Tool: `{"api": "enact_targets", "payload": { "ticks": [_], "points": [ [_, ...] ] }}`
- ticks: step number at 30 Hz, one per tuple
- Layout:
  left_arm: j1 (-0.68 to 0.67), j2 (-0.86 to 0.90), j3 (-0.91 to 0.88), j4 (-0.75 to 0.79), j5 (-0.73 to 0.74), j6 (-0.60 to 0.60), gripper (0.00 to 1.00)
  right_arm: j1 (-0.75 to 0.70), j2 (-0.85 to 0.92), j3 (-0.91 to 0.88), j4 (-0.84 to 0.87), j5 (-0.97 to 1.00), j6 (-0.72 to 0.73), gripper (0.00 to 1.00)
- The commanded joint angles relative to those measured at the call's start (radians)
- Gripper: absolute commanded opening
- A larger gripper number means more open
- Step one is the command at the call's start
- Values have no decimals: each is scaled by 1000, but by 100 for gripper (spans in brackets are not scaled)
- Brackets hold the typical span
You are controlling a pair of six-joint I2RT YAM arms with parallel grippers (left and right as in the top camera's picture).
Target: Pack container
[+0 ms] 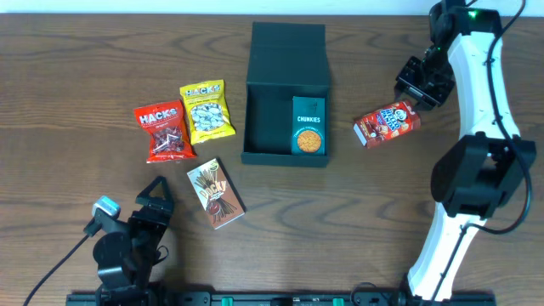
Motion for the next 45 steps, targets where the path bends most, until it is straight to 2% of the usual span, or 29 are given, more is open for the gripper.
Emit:
{"api": "enact_targets", "payload": {
  "ticks": [1,6,11,15,18,23,27,32,37,45],
  "points": [
    [-8,99,27,1,46,37,96,-1,1,0,20,-4,-20,44],
    [-50,343,144,-3,3,115,96,-4,1,0,52,-4,-21,49],
    [-179,690,360,-76,-80,184,96,-6,1,1,85,-4,-51,50],
    [-361,991,546,-151,-189,194,96,-6,1,1,97,-4,-62,54],
    [-465,1175,642,-151,-207,199,96,-6,1,1,103,-3,-66,58],
    [-510,1409,718,-152,-185,199,96,-6,1,1,103,-4,-99,60],
    [-505,1468,719,-138,-154,198,96,-6,1,1,98,-3,-111,60],
    [-508,1462,719,-150,-120,240,95,-6,1,1,97,-3,-115,61],
    [-510,1463,718,-289,-196,267,96,-6,1,1,97,-3,-115,63],
    [-510,1469,716,-276,-197,322,95,-5,1,1,96,-4,-115,63]
  ]
}}
